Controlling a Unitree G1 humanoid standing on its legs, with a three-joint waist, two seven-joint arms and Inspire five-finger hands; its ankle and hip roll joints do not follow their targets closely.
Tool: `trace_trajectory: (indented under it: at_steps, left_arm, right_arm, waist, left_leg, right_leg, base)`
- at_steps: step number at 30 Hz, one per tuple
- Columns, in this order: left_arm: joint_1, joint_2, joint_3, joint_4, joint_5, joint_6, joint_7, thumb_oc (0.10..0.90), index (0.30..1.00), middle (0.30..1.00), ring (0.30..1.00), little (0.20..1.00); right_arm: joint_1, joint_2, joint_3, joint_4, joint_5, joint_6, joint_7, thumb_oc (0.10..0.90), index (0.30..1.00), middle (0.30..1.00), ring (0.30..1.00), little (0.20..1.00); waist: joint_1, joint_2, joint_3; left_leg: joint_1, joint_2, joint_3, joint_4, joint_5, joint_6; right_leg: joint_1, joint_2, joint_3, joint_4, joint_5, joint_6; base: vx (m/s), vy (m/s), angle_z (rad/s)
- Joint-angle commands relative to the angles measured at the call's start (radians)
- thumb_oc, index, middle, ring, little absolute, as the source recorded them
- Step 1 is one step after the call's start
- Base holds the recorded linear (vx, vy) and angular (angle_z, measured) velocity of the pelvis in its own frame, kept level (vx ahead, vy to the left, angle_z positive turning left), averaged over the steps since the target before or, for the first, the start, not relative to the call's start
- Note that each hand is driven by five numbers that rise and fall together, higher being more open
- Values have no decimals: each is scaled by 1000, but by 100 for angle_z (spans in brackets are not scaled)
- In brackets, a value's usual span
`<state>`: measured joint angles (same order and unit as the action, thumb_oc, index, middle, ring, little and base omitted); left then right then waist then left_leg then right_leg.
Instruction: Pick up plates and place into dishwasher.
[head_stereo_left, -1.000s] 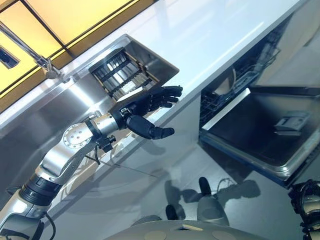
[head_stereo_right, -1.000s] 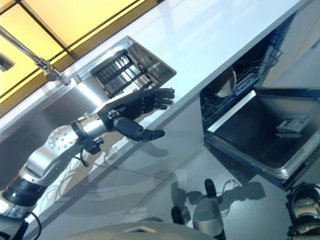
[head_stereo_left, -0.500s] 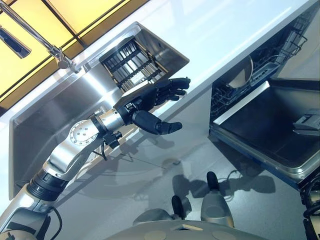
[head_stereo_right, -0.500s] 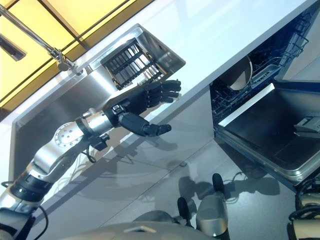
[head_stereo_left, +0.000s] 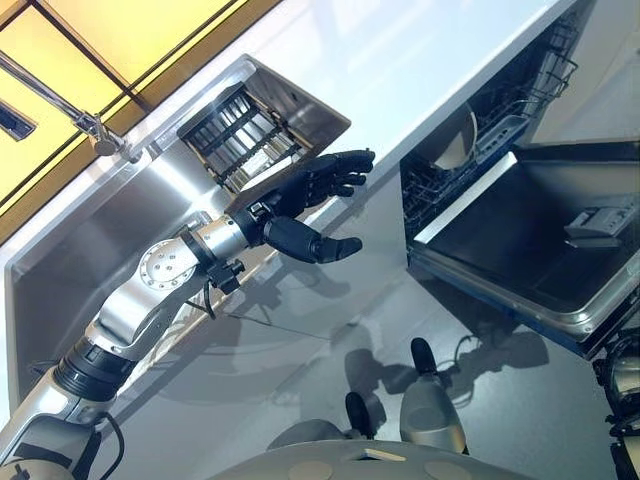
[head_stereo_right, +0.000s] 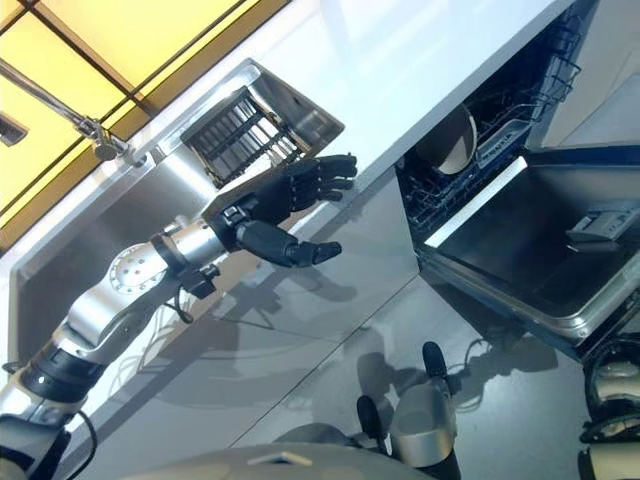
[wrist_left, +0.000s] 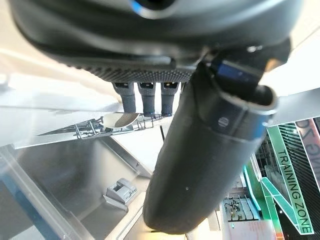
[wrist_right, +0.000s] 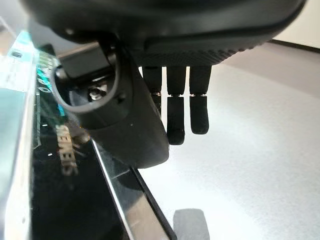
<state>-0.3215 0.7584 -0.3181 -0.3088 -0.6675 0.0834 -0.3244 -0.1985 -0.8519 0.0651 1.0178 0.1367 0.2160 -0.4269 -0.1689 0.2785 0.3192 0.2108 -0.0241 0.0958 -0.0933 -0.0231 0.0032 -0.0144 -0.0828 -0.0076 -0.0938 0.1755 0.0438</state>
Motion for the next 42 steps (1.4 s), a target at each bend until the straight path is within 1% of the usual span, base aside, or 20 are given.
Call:
trace_trajectory:
  at_steps: [1,2,3,7,11,17,23,25,27,31,36,42]
  left_arm:
    - [-163,21,-31,-26,-48,-65,5,800,900,900,900,900]
    - [-163,21,-31,-26,-48,-65,5,800,900,900,900,900]
    - [-173,22,-36,-20,-50,-63,4,800,900,900,900,900]
    - [-192,26,-42,-11,-47,-55,3,800,900,900,900,900]
    - [-198,37,-36,0,-42,-72,5,800,900,900,900,900]
    - [-186,38,-13,28,-86,-85,-13,800,900,900,900,900]
    - [-161,31,13,76,-107,-82,-11,800,900,900,900,900]
    - [-150,34,21,95,-115,-84,-25,800,900,900,900,900]
    - [-137,33,25,101,-110,-83,-37,800,900,900,900,900]
    - [-128,33,23,102,-112,-71,-59,800,900,900,900,900]
    - [-129,25,7,143,-135,-54,-74,800,900,900,900,900]
    - [-120,24,4,165,-141,-58,-84,800,900,900,900,900]
  right_arm:
    - [-349,85,147,-210,-34,-235,73,100,300,300,300,200]
    - [-349,85,147,-210,-34,-235,73,100,300,300,300,200]
    - [-373,90,156,-200,-37,-235,76,100,300,300,300,200]
    - [-417,91,180,-199,-28,-218,71,100,300,300,300,200]
    - [-438,85,189,-188,-22,-213,81,100,300,300,300,200]
    - [-431,86,202,-194,-31,-208,102,100,300,300,300,200]
    - [-421,92,209,-217,-48,-212,122,100,300,300,300,200]
    - [-419,90,216,-234,-50,-201,130,100,300,300,300,200]
    - [-418,92,218,-235,-52,-206,138,100,300,300,300,200]
    - [-419,98,226,-237,-45,-210,143,100,300,300,300,200]
    - [-424,111,244,-242,-39,-213,155,100,300,300,300,200]
    - [-439,104,258,-263,-41,-204,164,100,300,300,300,200]
  waist:
    - [108,-53,-73]
    - [108,-53,-73]
    - [115,-62,-78]
    - [129,-78,-82]
    - [140,-88,-87]
    - [147,-103,-92]
    - [150,-114,-91]
    - [151,-118,-93]
    - [153,-122,-96]
    - [160,-129,-105]
    - [163,-141,-114]
    - [166,-146,-109]
  left_leg:
    - [-102,-20,-69,34,35,9]
    - [-102,-20,-69,34,35,9]
    - [-99,-19,-75,33,35,10]
    - [-98,-17,-82,32,37,10]
    - [-100,-16,-90,31,40,8]
    - [-93,-11,-95,28,42,7]
    - [-85,-9,-101,22,44,9]
    - [-84,-9,-104,18,45,9]
    - [-81,-10,-107,16,45,10]
    - [-77,-11,-114,11,45,11]
    - [-72,-9,-118,6,47,12]
    - [-75,-10,-125,6,49,13]
  right_leg:
    - [77,-2,-15,96,-140,8]
    - [77,-2,-15,96,-140,8]
    - [83,0,-19,90,-138,6]
    - [92,4,-27,81,-133,3]
    - [97,7,-34,75,-132,1]
    - [105,9,-47,83,-139,-4]
    - [113,12,-46,83,-141,-6]
    - [113,13,-47,84,-141,-6]
    - [116,15,-47,86,-142,-7]
    - [124,17,-50,81,-143,-9]
    - [132,21,-60,81,-145,-11]
    - [133,24,-65,81,-147,-13]
  base:
    - [31,-49,-1]
    - [16,-44,1]
    - [16,-53,1]
    - [9,-56,-1]
    - [9,-15,0]
    - [44,-3,7]
    - [46,15,1]
    - [46,23,2]
    - [56,20,3]
    - [59,12,1]
    - [61,4,3]
    - [40,11,6]
